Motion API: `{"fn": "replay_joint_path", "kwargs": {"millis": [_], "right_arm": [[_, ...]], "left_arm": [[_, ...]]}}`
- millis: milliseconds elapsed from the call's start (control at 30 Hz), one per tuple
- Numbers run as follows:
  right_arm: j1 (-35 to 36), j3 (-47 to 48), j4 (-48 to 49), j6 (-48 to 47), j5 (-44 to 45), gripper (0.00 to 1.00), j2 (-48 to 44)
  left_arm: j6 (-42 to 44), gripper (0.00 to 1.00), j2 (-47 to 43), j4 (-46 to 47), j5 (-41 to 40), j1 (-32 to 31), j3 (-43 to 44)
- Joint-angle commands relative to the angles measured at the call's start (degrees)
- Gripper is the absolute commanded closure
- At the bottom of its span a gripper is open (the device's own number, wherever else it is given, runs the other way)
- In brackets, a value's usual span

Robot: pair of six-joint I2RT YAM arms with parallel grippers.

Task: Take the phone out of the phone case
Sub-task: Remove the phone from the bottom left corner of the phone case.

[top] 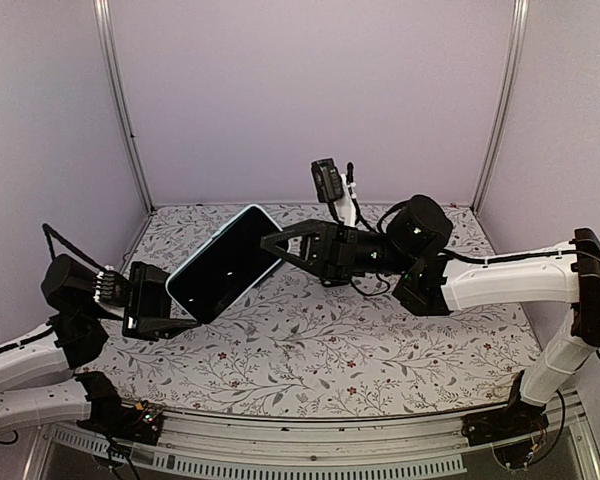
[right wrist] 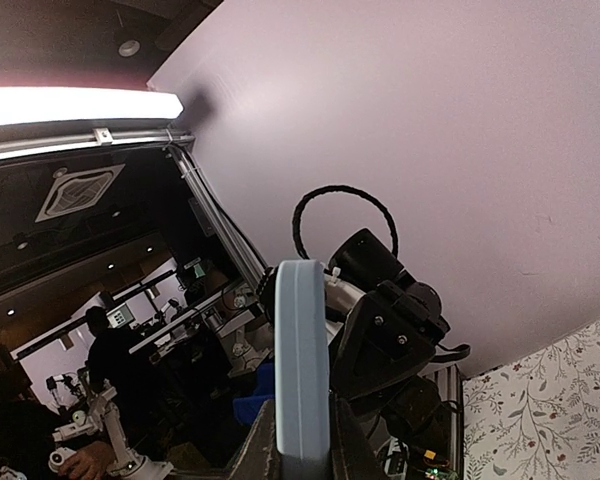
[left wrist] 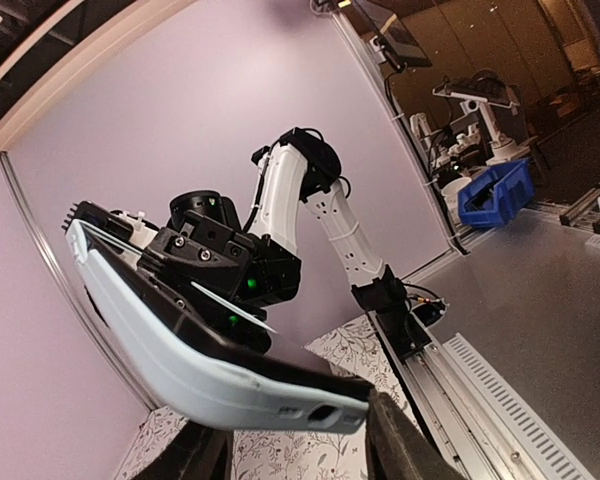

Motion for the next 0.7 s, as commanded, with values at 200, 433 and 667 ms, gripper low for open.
{"fn": "replay_joint_path", "kwargs": {"millis": [200, 433, 667], "right_arm": [[1.93, 0.83, 0.15, -2.3, -4.8, 1.0, 0.46], [2.2, 0.73, 0.17, -1.57, -5.45, 1.0, 0.35], [2.68, 0.25, 0.17, -0.67, -5.19, 1.0, -0.14]], "left_arm": [[-0.62, 0.53, 0.61, 1.18, -4.45, -0.05, 1.09], [1.27, 0.55, 0.62, -0.51, -5.86, 0.02, 1.32], [2.47, 0.57, 0.36, -1.47, -6.46, 0.02, 0.97]]}}
